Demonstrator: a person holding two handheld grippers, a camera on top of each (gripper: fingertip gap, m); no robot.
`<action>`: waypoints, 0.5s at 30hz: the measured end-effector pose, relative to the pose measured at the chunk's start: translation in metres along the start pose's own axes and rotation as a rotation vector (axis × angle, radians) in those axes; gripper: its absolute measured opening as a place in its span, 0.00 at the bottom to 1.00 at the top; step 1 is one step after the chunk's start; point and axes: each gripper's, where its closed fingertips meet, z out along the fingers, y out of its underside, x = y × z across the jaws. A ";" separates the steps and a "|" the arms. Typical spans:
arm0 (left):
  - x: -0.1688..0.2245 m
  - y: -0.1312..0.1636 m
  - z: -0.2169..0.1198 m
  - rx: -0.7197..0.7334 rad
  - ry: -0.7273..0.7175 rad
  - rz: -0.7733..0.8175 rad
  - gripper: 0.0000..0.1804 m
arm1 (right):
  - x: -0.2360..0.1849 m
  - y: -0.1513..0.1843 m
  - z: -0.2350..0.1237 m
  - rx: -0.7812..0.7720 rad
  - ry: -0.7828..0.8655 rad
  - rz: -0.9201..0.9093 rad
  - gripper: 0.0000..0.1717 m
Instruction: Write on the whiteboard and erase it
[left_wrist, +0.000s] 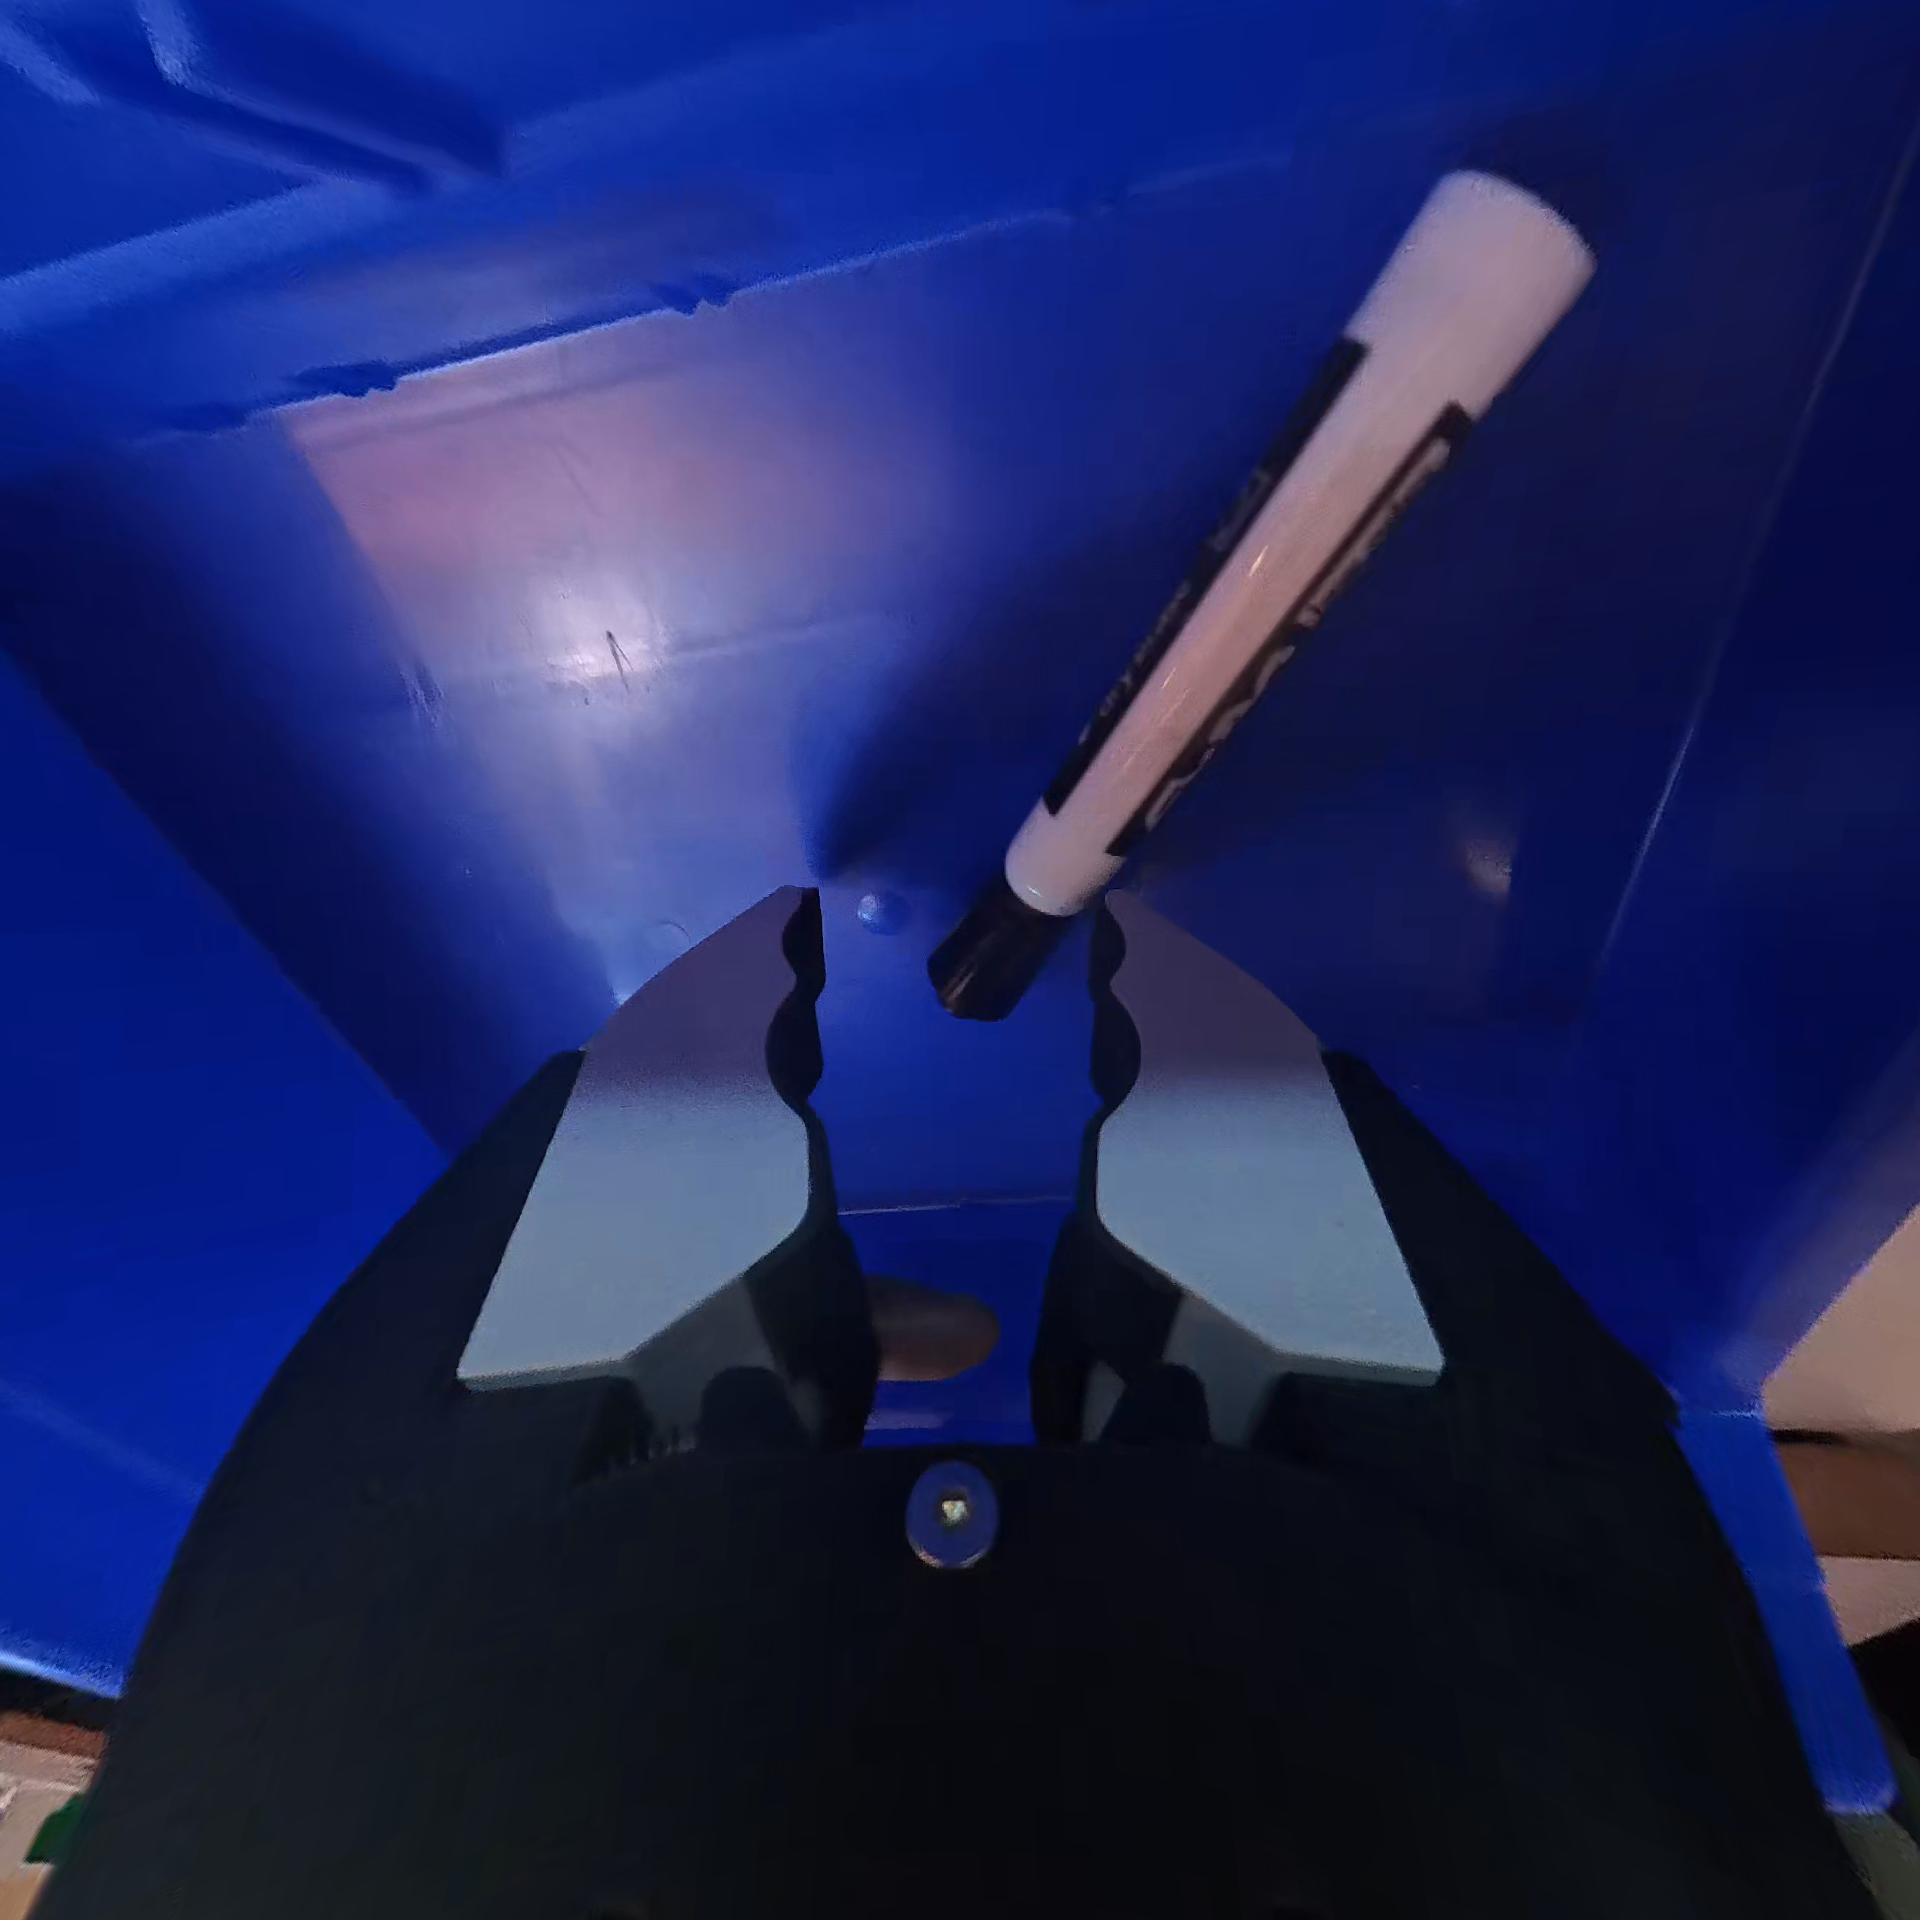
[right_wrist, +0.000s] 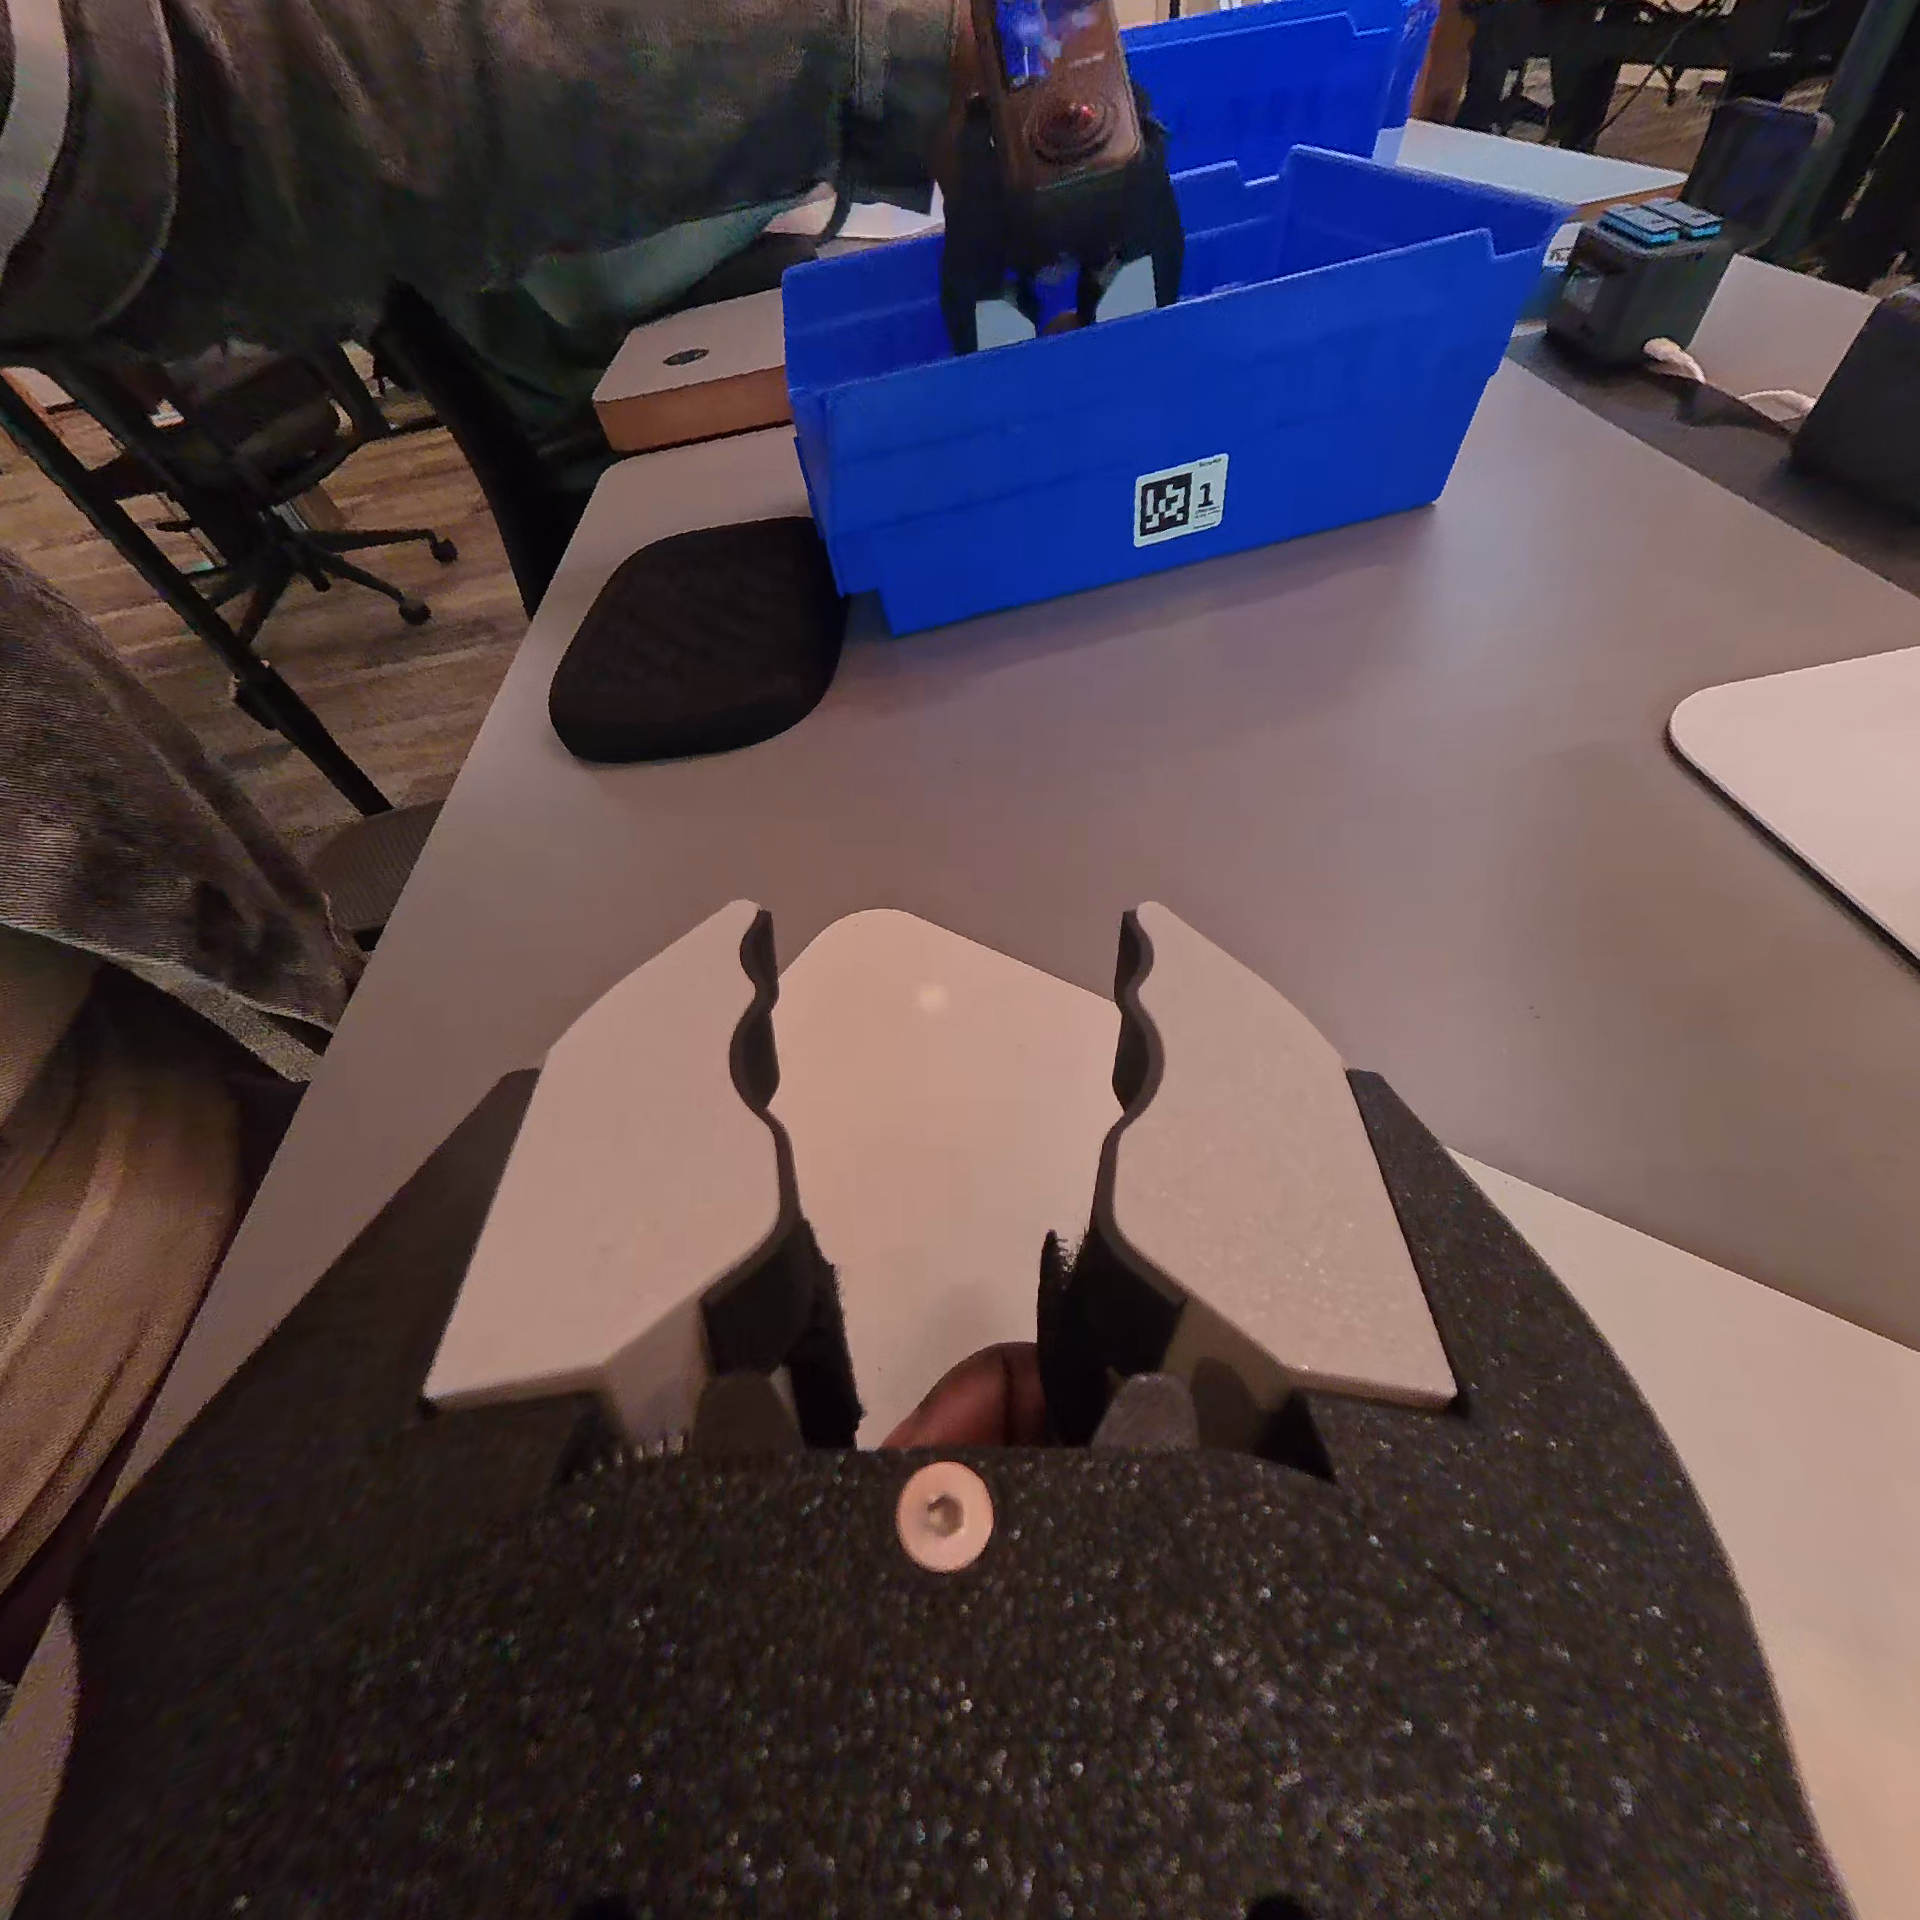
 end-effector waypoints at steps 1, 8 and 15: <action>-0.001 -0.001 0.002 0.008 -0.001 0.007 0.26 | 0.000 0.000 0.000 0.001 0.000 0.001 0.37; 0.019 0.005 0.003 0.032 0.048 -0.075 0.12 | 0.002 0.001 -0.001 -0.003 0.006 0.006 0.37; 0.030 0.019 -0.036 0.192 -0.199 -0.485 0.10 | -0.001 0.000 0.002 0.000 -0.003 -0.001 0.37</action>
